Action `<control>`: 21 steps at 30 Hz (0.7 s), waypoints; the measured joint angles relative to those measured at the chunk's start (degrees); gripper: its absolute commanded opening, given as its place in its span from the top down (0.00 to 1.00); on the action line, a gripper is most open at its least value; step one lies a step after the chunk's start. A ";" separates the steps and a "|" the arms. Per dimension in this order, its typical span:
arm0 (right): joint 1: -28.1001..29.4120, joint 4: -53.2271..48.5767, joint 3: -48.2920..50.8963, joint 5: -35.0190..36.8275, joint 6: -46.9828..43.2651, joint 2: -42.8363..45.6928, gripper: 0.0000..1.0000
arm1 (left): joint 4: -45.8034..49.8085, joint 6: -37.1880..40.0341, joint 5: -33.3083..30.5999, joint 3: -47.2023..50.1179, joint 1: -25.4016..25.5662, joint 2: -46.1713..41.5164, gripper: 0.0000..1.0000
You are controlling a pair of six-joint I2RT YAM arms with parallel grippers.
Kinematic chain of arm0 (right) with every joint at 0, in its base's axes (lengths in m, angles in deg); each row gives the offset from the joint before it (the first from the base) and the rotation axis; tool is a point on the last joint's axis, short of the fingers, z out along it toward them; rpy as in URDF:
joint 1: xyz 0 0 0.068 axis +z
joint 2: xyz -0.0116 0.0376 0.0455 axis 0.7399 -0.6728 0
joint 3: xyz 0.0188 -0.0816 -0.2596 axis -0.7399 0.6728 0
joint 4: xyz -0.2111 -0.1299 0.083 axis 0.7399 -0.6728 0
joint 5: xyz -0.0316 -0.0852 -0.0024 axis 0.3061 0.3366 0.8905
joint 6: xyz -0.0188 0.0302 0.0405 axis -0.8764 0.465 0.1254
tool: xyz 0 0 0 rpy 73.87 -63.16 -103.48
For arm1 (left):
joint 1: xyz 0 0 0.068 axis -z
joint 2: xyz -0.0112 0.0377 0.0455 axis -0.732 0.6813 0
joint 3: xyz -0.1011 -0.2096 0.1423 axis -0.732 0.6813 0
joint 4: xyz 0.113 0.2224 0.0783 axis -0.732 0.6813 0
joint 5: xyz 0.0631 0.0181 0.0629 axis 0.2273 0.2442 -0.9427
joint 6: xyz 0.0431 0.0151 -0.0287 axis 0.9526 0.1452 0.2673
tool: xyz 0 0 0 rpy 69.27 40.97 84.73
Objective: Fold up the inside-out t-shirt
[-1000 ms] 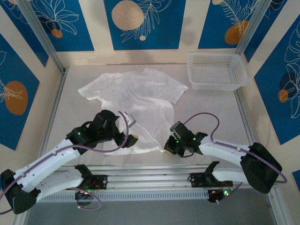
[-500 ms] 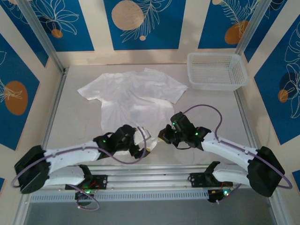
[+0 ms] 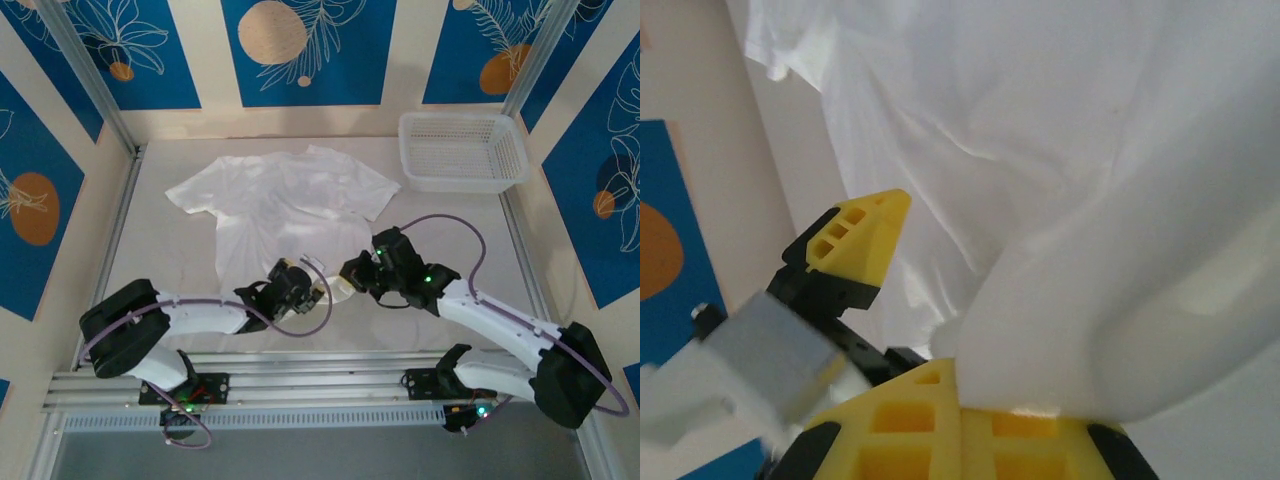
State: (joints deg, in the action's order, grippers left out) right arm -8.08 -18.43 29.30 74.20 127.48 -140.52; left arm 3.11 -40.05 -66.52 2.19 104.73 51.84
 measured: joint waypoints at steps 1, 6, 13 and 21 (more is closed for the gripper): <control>-1.03 -0.79 0.02 0.00 -0.09 1.44 1.00 | 0.66 -1.03 -1.64 0.22 -0.98 -0.87 0.22; -6.32 -3.39 0.02 -0.55 -1.09 6.25 1.00 | 3.15 -3.48 -0.44 2.93 -8.00 -10.23 0.26; -7.41 -4.66 0.02 -2.01 -2.56 6.71 1.00 | 6.73 -1.33 19.78 2.97 -13.18 -13.07 0.19; -7.74 -6.08 0.02 -1.95 -3.43 6.80 1.00 | 11.74 -2.56 21.59 2.05 -15.65 -11.41 0.69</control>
State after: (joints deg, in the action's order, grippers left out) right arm -15.82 -24.50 29.32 72.26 124.05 -133.72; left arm 14.84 -42.61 -44.92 4.24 89.08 40.43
